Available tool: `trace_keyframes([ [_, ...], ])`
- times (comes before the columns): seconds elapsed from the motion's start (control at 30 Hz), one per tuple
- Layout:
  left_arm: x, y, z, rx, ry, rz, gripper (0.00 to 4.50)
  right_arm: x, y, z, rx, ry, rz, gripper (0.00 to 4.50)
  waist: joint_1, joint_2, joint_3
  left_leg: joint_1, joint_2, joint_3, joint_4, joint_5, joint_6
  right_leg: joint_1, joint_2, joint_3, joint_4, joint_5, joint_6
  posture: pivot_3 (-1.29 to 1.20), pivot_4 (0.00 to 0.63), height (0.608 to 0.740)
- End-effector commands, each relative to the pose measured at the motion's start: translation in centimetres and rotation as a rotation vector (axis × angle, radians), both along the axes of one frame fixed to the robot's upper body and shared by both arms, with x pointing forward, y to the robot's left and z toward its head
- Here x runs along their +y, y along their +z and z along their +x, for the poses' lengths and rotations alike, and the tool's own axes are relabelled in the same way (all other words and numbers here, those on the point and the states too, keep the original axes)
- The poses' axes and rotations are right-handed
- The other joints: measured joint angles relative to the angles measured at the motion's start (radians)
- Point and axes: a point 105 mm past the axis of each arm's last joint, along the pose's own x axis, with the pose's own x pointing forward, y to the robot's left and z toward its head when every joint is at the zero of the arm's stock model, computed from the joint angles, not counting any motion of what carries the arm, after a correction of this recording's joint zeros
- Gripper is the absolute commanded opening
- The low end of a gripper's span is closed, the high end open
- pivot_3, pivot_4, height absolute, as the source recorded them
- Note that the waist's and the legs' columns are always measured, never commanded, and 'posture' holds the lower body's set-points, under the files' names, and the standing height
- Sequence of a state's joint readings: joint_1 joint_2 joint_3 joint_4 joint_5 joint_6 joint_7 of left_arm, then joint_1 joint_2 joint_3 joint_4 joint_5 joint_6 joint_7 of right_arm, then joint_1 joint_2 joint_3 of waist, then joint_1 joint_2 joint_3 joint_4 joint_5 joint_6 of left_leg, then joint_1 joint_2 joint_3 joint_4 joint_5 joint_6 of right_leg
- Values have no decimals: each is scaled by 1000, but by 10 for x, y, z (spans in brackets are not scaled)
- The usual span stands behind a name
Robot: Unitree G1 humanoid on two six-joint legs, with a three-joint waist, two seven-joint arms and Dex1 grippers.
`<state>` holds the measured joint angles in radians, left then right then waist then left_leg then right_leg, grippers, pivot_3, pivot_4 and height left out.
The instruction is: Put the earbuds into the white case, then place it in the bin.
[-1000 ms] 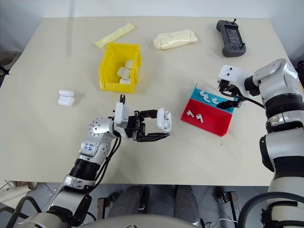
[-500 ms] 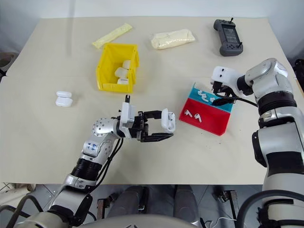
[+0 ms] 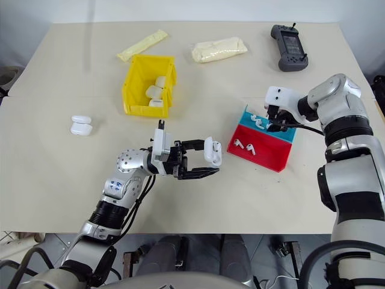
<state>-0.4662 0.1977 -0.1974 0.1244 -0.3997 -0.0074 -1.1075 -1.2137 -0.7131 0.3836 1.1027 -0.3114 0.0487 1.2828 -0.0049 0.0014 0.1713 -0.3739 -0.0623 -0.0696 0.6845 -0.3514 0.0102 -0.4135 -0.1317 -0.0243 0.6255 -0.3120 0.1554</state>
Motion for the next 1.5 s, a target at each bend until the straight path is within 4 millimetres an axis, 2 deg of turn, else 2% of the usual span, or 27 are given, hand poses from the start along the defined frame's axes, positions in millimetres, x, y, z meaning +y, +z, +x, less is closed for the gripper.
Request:
trace_keyframes([
  [0.03,0,9,-5,-47,-12,-15,2771,-1,4,1,-11,-13,15,558,0,0,0,0,0,0,0,0,0,0,0,0,0,0,0,0,150,740],
  [0.43,-1,9,-6,-44,-21,-13,2771,-4,5,0,-25,-28,34,522,0,0,0,0,0,0,0,0,0,0,0,0,0,0,0,0,150,740],
  [0.5,-1,9,-6,-43,-23,-10,2771,-8,13,1,-58,-34,45,522,0,0,0,0,0,0,0,0,0,0,0,0,0,0,0,0,150,740],
  [0.63,-2,9,-5,-41,-27,-8,2771,-14,41,-4,-137,-35,140,522,2,0,0,0,-1,0,0,0,0,0,0,0,0,0,0,0,150,740],
  [0.7,-2,9,-6,-33,-37,-7,2771,-20,59,-16,-169,-11,213,522,5,0,0,0,-1,0,0,0,0,0,0,0,0,0,0,0,150,740],
  [0.8,-5,7,-8,-19,-57,-1,2771,-23,69,-34,-206,-12,313,522,11,0,0,-1,-1,-1,0,0,0,0,0,-1,0,0,0,0,150,740],
  [0.9,-9,9,-5,-21,-64,4,2771,-10,74,-60,-192,18,509,522,12,0,0,0,0,0,1,0,0,1,-1,0,0,0,0,0,150,740],
  [1.0,-10,11,-6,-22,-82,7,2771,20,78,-89,-132,89,804,522,13,0,0,0,1,1,1,0,0,0,0,0,0,0,0,0,150,740],
  [1.13,-11,11,-7,-21,-97,8,2771,51,66,-125,-57,127,1098,522,19,0,0,1,2,0,1,0,0,1,1,0,1,0,0,0,150,740],
  [1.2,-11,11,-7,-21,-97,7,2771,59,63,-134,7,102,1160,522,28,0,0,1,1,0,1,0,0,1,0,1,1,0,0,0,150,740],
  [1.3,-10,12,-6,-23,-91,4,2771,77,59,-152,141,88,1353,522,33,0,0,1,-1,-1,3,0,0,2,-1,2,1,0,0,0,150,740],
  [1.5,-9,16,-2,-33,-69,-25,2771,96,54,-170,237,63,1468,522,32,0,0,1,-1,-3,4,0,0,3,-1,1,1,1,0,0,150,740],
])
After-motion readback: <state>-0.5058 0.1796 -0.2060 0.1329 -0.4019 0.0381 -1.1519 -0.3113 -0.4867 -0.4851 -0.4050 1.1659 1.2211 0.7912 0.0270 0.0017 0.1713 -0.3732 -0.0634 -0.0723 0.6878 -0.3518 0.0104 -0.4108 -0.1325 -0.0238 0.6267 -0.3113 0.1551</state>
